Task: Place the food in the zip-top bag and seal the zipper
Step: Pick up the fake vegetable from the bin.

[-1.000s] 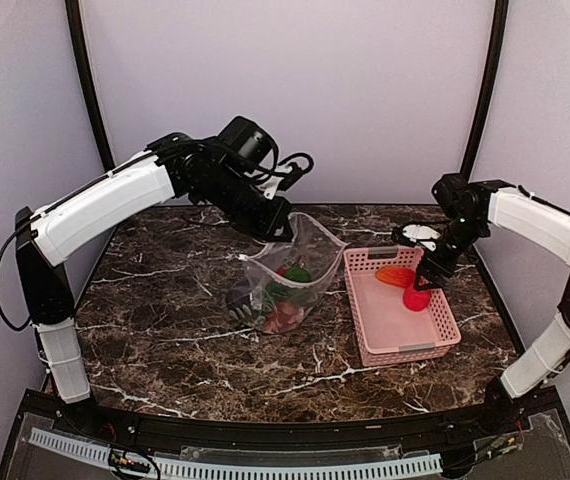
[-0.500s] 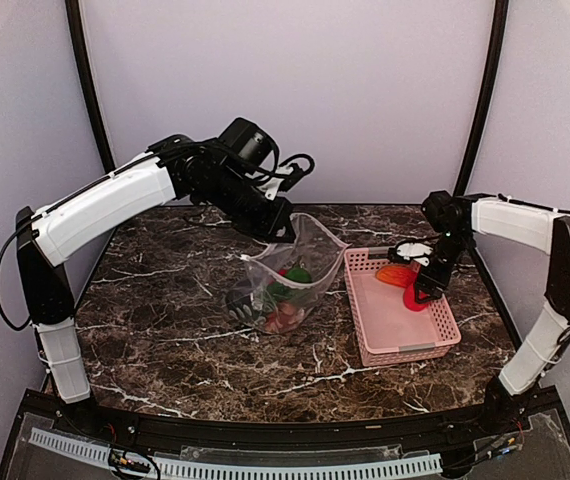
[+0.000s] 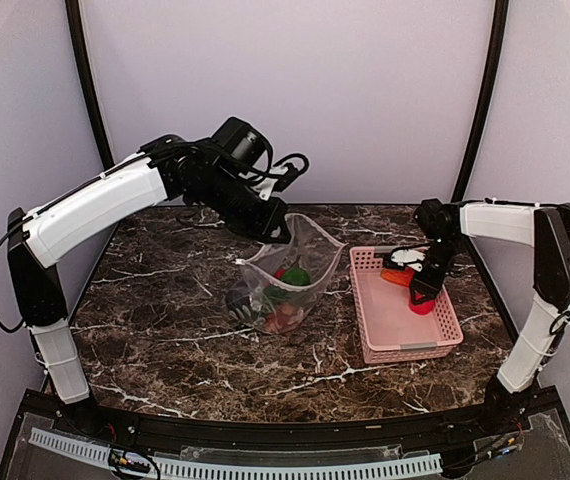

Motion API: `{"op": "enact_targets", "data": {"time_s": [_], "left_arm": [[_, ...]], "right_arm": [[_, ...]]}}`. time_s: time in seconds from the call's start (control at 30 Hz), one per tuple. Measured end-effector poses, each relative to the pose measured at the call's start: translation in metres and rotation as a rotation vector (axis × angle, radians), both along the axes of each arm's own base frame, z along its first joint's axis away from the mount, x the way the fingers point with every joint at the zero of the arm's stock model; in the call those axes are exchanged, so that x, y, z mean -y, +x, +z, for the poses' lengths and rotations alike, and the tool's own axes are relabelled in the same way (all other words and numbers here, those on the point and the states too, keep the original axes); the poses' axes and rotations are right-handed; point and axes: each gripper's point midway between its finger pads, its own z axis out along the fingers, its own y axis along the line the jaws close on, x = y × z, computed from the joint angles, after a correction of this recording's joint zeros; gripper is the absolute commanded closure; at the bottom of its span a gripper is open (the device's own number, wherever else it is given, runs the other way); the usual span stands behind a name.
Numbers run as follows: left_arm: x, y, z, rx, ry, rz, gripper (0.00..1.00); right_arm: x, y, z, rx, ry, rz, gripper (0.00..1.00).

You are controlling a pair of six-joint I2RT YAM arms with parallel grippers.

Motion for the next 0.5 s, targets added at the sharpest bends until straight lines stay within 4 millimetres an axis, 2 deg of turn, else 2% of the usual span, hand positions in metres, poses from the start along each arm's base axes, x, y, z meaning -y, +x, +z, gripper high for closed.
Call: {"op": "enact_targets", "data": {"time_s": [0.2, 0.3, 0.4, 0.5], "left_arm": [[-0.001, -0.001, -0.002, -0.002, 0.001, 0.0, 0.99], [0.0, -0.001, -0.003, -0.002, -0.003, -0.002, 0.99], [0.001, -0.001, -0.004, -0.003, -0.006, -0.003, 0.99], [0.002, -0.001, -0.005, -0.008, -0.008, -0.006, 0.99]], "right_arm": [[0.001, -0.006, 0.002, -0.021, 0.001, -0.01, 0.67], [0.001, -0.012, 0.011, -0.03, 0.008, -0.013, 0.69], [-0.004, -0.014, 0.033, -0.019, 0.026, -0.009, 0.69], [-0.017, -0.013, 0.067, 0.021, 0.063, 0.012, 0.69]]}}
